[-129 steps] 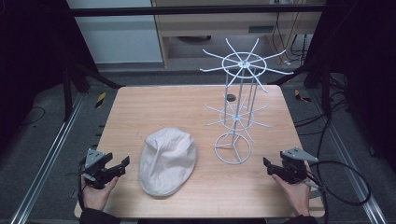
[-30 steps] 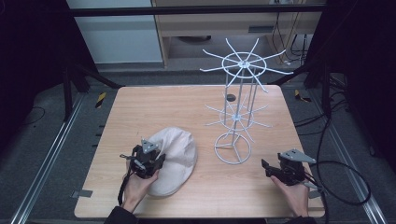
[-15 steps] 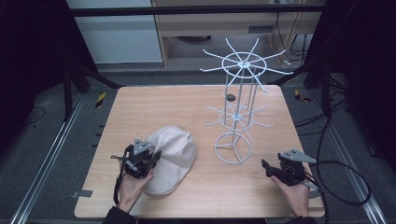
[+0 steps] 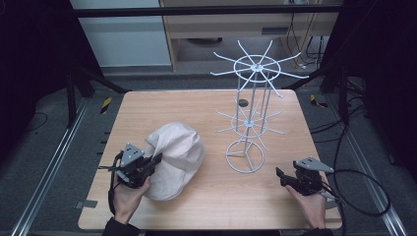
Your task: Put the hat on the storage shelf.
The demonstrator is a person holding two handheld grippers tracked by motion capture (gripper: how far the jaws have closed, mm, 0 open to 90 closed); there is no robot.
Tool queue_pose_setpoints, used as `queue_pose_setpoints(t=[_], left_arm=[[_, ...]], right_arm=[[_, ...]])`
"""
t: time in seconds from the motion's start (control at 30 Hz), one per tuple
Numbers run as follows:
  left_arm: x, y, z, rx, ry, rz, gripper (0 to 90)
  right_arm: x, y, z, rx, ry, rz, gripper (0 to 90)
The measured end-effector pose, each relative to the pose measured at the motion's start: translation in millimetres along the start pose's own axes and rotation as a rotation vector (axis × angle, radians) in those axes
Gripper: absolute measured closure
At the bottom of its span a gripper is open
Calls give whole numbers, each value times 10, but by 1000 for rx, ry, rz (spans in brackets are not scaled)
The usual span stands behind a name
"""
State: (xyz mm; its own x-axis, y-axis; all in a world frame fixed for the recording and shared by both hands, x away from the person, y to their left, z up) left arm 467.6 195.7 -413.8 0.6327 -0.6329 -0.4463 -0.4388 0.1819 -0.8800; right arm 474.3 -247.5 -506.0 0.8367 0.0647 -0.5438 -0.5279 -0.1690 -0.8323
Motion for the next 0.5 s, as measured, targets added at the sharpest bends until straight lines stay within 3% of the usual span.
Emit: queue_pose_setpoints(t=[0.5], left_arm=[[-340,-199,35,0,1,-128,877]], right_arm=[[-11,-12,-7,-3,-1,-20,290]])
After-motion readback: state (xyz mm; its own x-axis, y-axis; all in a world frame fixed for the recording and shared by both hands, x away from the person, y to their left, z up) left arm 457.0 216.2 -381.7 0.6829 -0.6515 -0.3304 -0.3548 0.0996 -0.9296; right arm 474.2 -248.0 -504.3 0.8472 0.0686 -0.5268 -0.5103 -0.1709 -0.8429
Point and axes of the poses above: each handheld gripper's, and its own axes: x roughly forward along the jaws, y roughly out of its underside, z roughly to its left, the point moved 6 cm from there along x, roughly forward along the jaws, and after that the axes turned 13 degrees about y, right-handed, at the moved point
